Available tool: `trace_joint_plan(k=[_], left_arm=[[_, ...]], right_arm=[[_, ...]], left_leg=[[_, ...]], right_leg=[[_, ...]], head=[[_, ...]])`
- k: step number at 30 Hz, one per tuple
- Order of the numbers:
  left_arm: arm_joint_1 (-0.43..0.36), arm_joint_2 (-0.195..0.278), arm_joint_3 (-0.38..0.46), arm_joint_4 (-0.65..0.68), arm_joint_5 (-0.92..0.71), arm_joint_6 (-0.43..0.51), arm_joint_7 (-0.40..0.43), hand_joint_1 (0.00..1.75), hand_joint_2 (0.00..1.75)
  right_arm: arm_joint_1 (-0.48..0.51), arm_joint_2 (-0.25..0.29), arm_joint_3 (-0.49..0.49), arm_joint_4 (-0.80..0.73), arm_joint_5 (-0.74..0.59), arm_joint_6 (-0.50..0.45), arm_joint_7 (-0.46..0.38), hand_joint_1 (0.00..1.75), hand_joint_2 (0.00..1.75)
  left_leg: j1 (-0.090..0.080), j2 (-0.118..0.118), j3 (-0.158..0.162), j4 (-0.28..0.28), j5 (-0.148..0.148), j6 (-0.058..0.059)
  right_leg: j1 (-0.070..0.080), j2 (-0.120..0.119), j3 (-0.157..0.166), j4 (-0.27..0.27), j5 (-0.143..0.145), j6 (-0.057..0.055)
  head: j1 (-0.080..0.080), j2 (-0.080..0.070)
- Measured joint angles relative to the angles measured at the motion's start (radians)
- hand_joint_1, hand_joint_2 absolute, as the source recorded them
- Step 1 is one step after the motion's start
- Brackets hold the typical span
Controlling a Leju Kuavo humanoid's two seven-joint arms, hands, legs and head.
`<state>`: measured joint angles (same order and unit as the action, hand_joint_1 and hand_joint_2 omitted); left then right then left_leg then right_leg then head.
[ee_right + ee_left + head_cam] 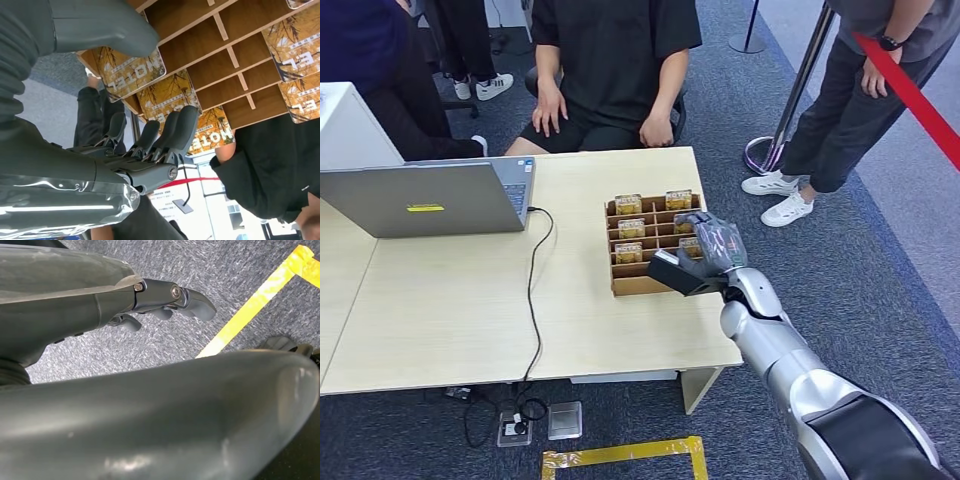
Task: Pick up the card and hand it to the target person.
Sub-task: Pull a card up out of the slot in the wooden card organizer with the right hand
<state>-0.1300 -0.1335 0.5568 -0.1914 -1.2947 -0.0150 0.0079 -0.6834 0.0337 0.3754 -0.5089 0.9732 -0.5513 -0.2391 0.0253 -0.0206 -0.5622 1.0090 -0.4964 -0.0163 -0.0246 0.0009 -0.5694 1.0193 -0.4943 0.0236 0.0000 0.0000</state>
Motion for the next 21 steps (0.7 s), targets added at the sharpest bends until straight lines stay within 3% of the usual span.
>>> trace_joint_plan(k=[16, 21], left_arm=[[-0.001, -0.002, -0.003, -0.001, -0.001, 0.009, 0.002, 0.0, 0.0], [0.0, -0.002, 0.001, -0.001, 0.003, 0.012, 0.003, 0.0, 0.0]], right_arm=[[-0.001, -0.007, 0.0, 0.021, 0.082, -0.046, 0.047, 0.75, 1.75], [-0.011, 0.001, -0.002, 0.027, 0.099, -0.049, 0.048, 0.88, 1.75]], left_leg=[[0.0, 0.0, 0.0, 0.001, 0.0, 0.0], [0.0, 0.0, 0.0, 0.001, 0.0, 0.0]], right_leg=[[0.0, 0.0, 0.0, 0.0, 0.0, 0.0], [0.0, 0.0, -0.001, 0.001, 0.0, 0.0]], head=[[0.0, 0.0], [0.0, 0.0]])
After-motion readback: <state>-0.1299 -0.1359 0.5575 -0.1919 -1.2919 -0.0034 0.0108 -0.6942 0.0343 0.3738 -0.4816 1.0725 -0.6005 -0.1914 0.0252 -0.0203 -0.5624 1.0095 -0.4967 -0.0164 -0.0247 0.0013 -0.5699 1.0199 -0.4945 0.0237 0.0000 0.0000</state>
